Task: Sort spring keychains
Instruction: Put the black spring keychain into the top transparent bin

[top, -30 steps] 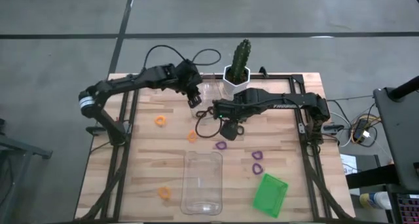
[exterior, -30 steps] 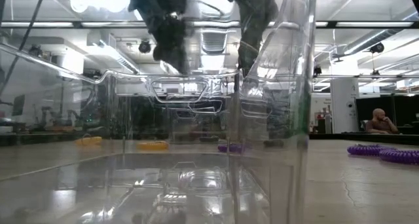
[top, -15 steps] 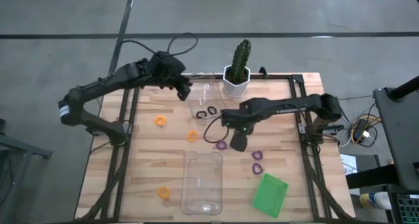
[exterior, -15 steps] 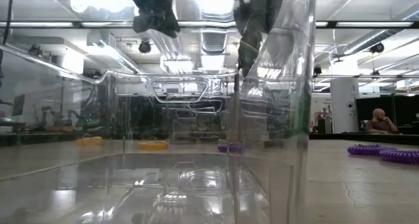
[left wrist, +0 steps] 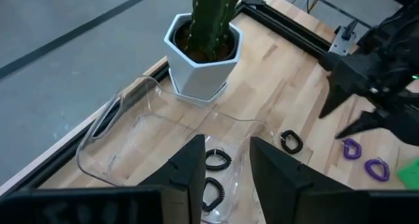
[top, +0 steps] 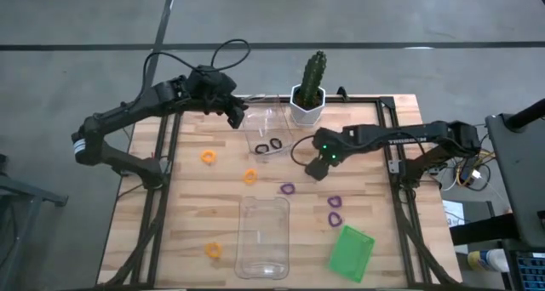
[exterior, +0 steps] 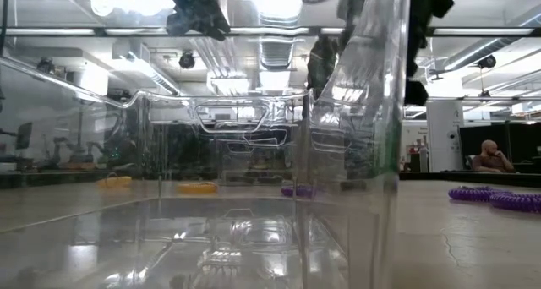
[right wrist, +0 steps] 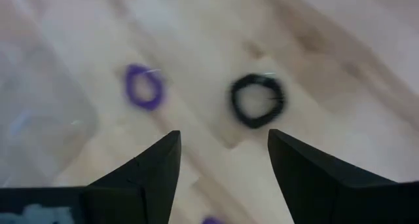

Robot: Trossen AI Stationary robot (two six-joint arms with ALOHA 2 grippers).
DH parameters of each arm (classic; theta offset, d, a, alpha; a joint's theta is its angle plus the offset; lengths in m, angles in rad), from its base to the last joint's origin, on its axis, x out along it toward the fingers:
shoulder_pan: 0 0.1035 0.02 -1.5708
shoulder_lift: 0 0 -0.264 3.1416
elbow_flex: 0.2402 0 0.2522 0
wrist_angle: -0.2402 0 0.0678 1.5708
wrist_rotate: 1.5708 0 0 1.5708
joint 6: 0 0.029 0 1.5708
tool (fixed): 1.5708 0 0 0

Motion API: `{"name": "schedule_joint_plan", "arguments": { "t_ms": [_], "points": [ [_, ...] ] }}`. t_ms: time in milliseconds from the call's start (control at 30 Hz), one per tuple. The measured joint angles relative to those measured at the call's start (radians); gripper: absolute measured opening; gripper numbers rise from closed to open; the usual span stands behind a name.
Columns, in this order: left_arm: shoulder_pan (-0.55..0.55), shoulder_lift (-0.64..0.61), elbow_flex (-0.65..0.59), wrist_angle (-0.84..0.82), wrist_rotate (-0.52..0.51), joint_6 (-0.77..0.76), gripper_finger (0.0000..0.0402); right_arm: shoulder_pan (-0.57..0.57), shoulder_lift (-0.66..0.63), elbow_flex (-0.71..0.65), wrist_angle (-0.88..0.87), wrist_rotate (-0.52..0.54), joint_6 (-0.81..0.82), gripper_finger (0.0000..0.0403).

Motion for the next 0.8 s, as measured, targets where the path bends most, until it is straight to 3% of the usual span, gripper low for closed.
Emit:
{"name": "schedule_joint_plan", "arguments": {
  "t_ms": [200, 567, 800],
  "points": [
    [0.0, 0.002, 0.0, 0.001, -0.002, 0.0, 0.0113, -0.009, 0.004, -0.088, 0.04, 0.136, 0.09, 0.0224],
    [0.0, 0.002, 0.0, 0.001, -0.003, 0.0, 0.0113, -0.042, 0.131, -0.101, 0.103, 0.123, 0.23, 0.0224],
    [0.0, 0.002, 0.0, 0.001, -0.003, 0.002, 0.0113, -0.044, 0.23, -0.065, 0.098, 0.082, 0.237, 0.0224]
  ]
}}
